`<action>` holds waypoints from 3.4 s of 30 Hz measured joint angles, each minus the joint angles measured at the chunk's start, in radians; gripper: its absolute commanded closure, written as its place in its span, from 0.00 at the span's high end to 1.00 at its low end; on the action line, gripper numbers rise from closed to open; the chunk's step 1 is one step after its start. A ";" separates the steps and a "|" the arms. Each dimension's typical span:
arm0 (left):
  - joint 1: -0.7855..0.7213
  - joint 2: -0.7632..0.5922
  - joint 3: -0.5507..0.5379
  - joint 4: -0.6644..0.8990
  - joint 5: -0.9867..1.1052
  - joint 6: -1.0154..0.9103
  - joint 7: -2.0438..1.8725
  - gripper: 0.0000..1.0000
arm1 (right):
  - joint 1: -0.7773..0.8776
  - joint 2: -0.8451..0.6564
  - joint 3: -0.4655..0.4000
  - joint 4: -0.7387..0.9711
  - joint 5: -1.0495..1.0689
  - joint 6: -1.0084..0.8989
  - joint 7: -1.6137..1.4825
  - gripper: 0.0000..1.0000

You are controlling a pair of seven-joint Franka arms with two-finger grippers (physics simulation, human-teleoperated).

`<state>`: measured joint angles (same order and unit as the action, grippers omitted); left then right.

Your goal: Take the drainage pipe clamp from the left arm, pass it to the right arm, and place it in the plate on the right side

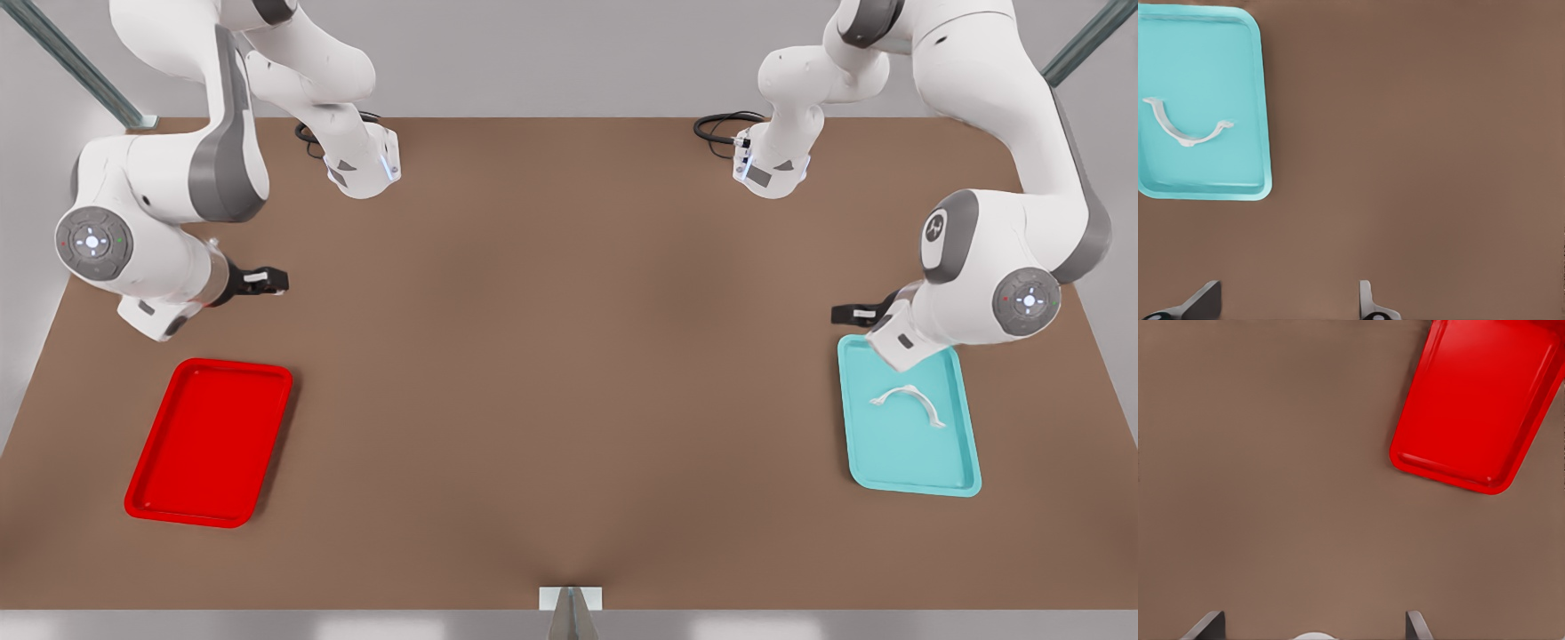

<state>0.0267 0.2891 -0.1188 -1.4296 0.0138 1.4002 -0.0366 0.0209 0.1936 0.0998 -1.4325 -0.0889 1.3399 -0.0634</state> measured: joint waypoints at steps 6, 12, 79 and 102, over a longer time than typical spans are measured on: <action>0.090 0.134 0.064 -0.006 -0.013 0.129 -0.004 1.00 | -0.004 0.002 0.000 -0.003 -0.004 0.070 -0.016 1.00; 0.295 0.377 0.116 0.013 -0.014 0.382 -0.001 1.00 | -0.003 0.001 0.000 -0.016 -0.005 0.095 -0.031 1.00; -0.549 0.381 0.038 0.189 -0.067 0.500 -0.677 0.21 | 0.340 0.385 0.118 0.080 0.207 0.610 -0.452 1.00; -0.612 0.457 0.039 0.299 -0.131 0.416 -1.114 0.21 | 0.409 0.388 0.171 -0.069 0.215 0.868 -1.026 1.00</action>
<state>-0.5853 0.7459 -0.0795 -1.1306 -0.1169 1.8163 -1.1510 0.4299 0.5818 0.2703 -1.5013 0.1265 2.2079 -1.0894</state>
